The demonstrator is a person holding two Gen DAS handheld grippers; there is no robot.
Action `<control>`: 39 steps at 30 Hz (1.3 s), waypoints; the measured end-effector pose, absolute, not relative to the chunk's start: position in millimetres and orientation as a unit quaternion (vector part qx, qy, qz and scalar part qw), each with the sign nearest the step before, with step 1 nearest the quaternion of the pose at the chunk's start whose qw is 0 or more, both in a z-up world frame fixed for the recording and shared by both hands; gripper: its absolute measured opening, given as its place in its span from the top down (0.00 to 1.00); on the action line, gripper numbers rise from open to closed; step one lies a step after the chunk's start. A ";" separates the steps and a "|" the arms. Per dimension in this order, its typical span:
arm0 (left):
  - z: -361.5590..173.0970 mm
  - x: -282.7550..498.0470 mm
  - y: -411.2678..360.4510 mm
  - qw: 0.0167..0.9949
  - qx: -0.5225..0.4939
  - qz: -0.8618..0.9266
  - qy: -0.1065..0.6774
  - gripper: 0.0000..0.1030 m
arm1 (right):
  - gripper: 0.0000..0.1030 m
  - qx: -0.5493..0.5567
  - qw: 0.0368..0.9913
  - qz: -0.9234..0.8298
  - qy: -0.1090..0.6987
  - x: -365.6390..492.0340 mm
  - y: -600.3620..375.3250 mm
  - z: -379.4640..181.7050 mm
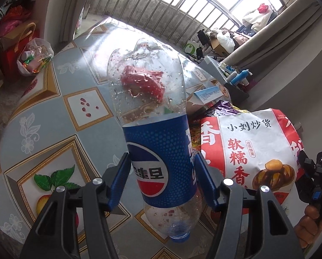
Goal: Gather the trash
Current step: 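Grasp the red-and-white snack bag with the right tool while the left lifts the bottle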
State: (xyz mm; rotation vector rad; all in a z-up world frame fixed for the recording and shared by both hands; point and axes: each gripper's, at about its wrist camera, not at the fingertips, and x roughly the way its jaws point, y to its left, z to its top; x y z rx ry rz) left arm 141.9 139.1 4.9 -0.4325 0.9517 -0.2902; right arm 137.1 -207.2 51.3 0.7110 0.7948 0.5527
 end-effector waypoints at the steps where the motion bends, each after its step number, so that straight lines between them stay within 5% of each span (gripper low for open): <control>1: 7.7 140.7 138.9 0.858 -0.204 -0.139 0.451 0.43 | 0.98 0.333 0.826 0.263 0.370 135.3 -206.7 53.6; 24: 102.5 95.4 104.0 0.886 -0.155 -0.222 0.377 0.43 | 0.99 0.353 0.860 0.275 0.244 51.4 -245.0 102.8; 39: 137.9 80.6 -144.0 0.810 -0.038 -0.440 0.386 0.43 | 0.99 0.385 0.913 0.019 0.134 -90.7 -396.2 83.0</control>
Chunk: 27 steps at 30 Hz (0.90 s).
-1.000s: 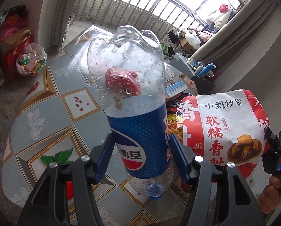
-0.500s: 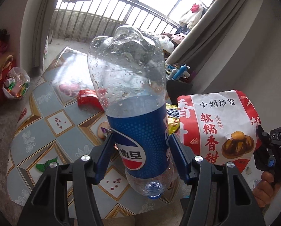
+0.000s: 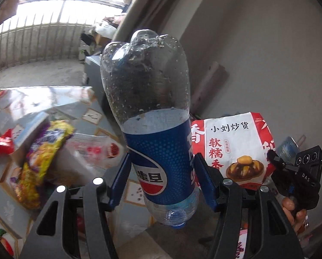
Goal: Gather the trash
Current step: 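Grasp the red-and-white snack bag with the right tool while the left lifts the bottle, then carry both items over the blue wastebasket and open both tools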
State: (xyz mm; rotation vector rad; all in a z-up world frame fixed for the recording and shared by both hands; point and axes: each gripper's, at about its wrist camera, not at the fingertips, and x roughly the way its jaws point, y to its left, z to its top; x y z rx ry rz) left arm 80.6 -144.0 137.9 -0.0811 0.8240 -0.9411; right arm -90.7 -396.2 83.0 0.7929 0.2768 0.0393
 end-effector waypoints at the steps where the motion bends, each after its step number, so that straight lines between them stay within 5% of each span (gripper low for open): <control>1: 133.1 81.4 -169.4 0.801 -0.025 -0.451 0.392 0.43 | 0.99 0.391 0.911 -0.006 0.131 -97.9 -408.0 75.3; 10: 27.2 78.4 -416.2 0.728 0.135 -0.485 0.466 0.43 | 0.99 0.474 0.843 -0.196 0.159 -101.9 -518.7 -52.9; 17: -68.4 74.3 -520.7 0.700 0.194 -0.466 0.505 0.42 | 0.99 0.564 0.771 -0.236 0.177 -90.5 -604.8 -149.3; 20: -101.5 81.6 -547.5 0.698 0.221 -0.449 0.512 0.31 | 0.90 0.583 0.753 -0.245 0.185 -74.3 -630.2 -174.0; 23: -114.9 91.4 -548.9 0.711 0.225 -0.426 0.513 0.26 | 0.57 0.611 0.725 -0.242 0.208 -57.4 -648.5 -210.4; 27: -114.2 94.1 -534.2 0.701 0.204 -0.429 0.532 0.26 | 0.56 0.617 0.699 -0.255 0.256 -47.8 -657.0 -241.3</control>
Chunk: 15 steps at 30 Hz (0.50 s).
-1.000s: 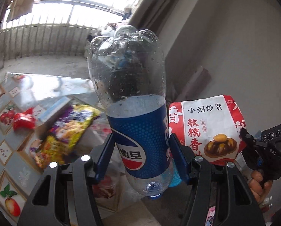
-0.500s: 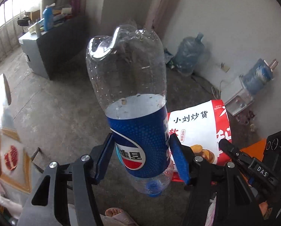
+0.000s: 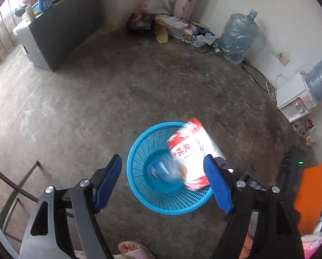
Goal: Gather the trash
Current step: 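Carry both items over the blue wastebasket and open both tools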
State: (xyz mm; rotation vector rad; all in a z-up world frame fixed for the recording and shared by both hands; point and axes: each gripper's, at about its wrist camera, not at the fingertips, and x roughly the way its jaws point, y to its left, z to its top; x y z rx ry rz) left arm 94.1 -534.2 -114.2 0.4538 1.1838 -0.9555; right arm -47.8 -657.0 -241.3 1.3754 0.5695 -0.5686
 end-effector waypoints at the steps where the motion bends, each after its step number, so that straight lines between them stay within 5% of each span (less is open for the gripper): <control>1: -110.1 94.2 -530.8 0.701 0.201 -0.433 0.531 0.26 | 0.56 0.621 0.696 -0.253 0.255 -49.1 -656.2 -244.1; 15: -9.6 75.0 -450.3 0.731 0.136 -0.485 0.461 0.26 | 0.56 0.547 0.756 -0.281 0.224 -91.5 -611.2 -166.1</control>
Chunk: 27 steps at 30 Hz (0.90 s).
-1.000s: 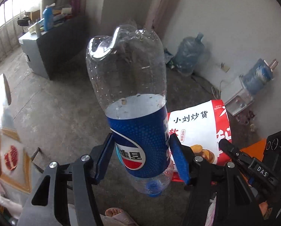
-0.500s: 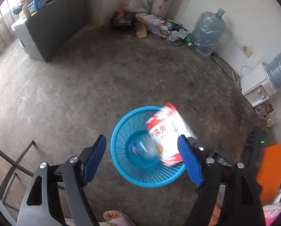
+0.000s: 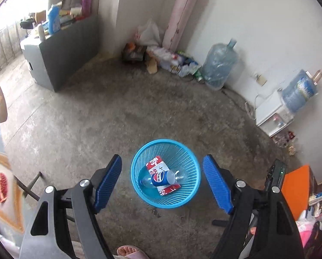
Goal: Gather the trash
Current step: 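Carry both items over the blue wastebasket and open both tools, then turn both tools back toward the table clutter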
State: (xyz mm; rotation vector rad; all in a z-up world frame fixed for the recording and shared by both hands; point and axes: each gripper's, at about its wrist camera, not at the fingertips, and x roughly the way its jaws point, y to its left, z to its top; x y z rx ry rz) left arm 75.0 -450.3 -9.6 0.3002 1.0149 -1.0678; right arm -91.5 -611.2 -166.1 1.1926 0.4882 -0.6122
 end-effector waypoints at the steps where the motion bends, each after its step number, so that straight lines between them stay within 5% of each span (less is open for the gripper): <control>1: -2.1 74.1 -443.4 0.733 0.133 -0.486 0.457 0.26 | 0.55 0.533 0.765 -0.284 0.224 -91.8 -605.1 -154.5; 5: 31.0 71.1 -403.5 0.753 0.123 -0.484 0.429 0.25 | 0.48 0.473 0.800 -0.286 0.235 -81.1 -575.7 -113.0; 15: 76.0 62.9 -278.4 0.781 0.105 -0.471 0.397 0.20 | 0.09 0.297 0.874 -0.289 0.253 -50.9 -480.5 -31.4; 27: 61.3 61.6 -120.0 0.849 0.048 -0.335 0.405 0.06 | 0.08 0.165 0.911 -0.266 0.268 -7.0 -397.0 2.4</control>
